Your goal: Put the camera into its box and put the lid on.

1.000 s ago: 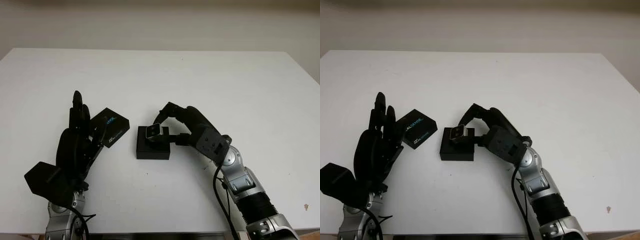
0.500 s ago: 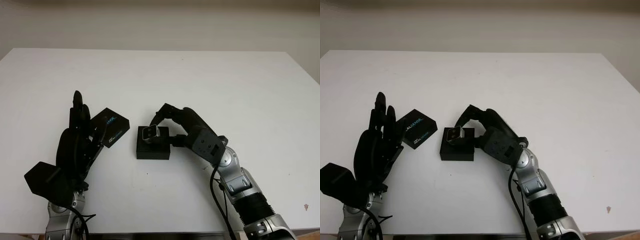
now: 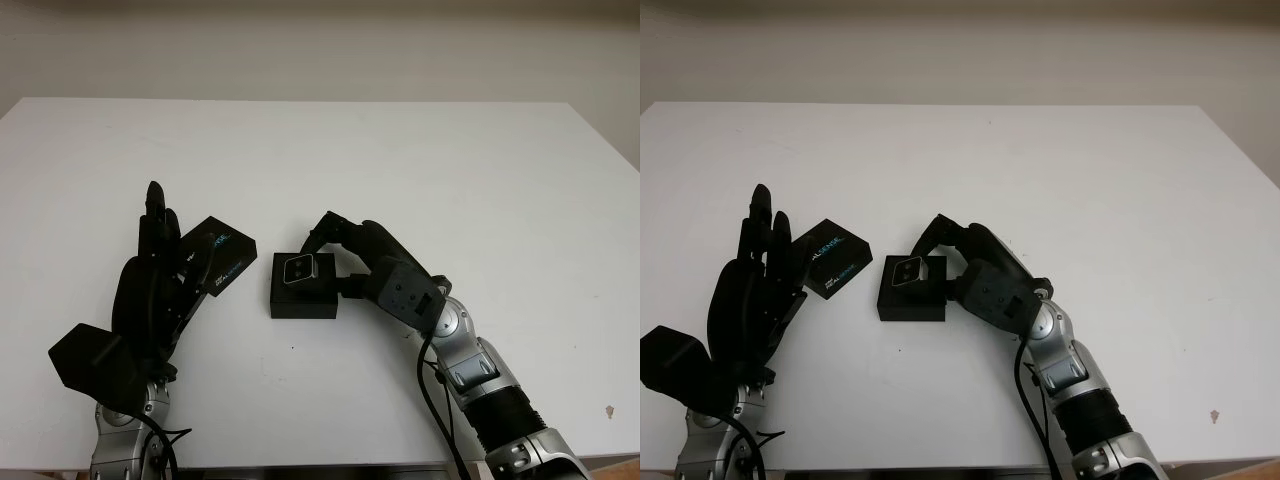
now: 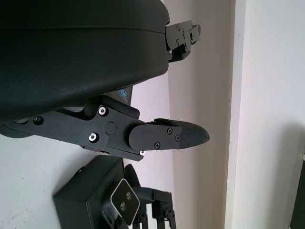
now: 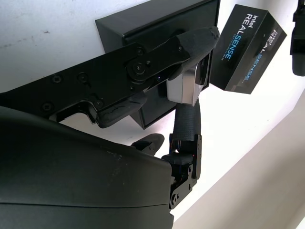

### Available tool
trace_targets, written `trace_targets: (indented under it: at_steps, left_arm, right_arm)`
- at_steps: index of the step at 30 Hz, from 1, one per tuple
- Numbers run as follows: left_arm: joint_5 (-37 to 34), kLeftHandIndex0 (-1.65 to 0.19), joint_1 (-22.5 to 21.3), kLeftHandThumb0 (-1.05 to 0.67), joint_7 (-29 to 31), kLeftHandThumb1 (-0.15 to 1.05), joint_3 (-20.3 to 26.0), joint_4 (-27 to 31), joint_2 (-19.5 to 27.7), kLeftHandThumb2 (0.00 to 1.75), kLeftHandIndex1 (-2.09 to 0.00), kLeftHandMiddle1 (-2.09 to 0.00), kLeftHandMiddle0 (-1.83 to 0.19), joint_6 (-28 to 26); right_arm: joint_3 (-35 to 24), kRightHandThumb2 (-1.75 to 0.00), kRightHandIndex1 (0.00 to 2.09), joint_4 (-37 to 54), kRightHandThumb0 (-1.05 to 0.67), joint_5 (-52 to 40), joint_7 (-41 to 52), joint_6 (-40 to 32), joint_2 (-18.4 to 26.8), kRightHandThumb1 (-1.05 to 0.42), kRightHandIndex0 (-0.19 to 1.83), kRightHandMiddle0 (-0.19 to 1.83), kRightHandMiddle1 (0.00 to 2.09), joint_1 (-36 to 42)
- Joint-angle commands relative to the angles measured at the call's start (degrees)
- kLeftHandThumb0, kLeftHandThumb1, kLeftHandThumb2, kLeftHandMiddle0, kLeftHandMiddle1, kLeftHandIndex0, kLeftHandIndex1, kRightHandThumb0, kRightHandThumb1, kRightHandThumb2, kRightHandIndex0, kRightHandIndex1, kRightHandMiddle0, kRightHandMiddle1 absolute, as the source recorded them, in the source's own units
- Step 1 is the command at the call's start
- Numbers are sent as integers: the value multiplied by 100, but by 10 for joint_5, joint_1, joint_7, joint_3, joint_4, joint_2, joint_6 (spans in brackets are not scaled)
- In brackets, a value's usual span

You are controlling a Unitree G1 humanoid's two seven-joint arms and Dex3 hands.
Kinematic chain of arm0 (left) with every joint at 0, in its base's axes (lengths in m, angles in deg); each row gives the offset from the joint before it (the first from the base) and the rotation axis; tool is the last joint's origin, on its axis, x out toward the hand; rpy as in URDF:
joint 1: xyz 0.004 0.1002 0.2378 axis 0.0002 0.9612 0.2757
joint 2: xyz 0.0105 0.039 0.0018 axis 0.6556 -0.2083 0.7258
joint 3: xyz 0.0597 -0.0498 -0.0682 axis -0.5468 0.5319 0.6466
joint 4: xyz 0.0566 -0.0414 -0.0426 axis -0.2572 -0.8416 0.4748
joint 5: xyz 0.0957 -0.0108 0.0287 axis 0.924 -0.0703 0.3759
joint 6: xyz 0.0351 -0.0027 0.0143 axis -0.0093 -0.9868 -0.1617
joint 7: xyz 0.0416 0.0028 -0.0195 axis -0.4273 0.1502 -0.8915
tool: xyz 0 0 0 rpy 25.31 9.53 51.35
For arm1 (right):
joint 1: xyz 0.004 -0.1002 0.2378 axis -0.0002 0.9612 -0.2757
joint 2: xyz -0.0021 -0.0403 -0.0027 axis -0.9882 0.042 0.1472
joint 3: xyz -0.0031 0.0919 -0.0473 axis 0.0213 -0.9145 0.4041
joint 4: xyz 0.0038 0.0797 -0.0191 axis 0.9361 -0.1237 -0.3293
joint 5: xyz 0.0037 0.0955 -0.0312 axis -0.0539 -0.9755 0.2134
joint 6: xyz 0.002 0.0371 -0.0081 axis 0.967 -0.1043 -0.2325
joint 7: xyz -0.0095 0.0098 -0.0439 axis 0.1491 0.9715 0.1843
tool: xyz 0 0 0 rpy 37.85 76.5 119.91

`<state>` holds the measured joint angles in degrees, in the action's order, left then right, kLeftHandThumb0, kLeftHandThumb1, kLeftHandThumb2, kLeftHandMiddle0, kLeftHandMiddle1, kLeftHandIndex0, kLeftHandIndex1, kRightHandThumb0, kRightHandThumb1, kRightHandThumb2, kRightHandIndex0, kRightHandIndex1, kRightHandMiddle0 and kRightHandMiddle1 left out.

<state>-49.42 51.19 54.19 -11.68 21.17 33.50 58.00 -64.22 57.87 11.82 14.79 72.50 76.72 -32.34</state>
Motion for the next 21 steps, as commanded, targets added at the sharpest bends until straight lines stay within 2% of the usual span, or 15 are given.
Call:
trace_targets:
  at_steps: [1, 21]
  left_arm:
    - [1, 17, 5, -51, 1, 105, 0, 15, 3, 34, -6, -5, 14, 0]
    - [-2, 17, 5, -51, 3, 105, 2, 13, 3, 33, -5, -5, 14, 1]
  right_arm:
    - [1, -5, 31, -2, -38, -4, -2, 7, -7, -101, 32, 35, 167, 5]
    - [25, -5, 29, 7, -39, 31, -13, 13, -2, -100, 31, 37, 164, 14]
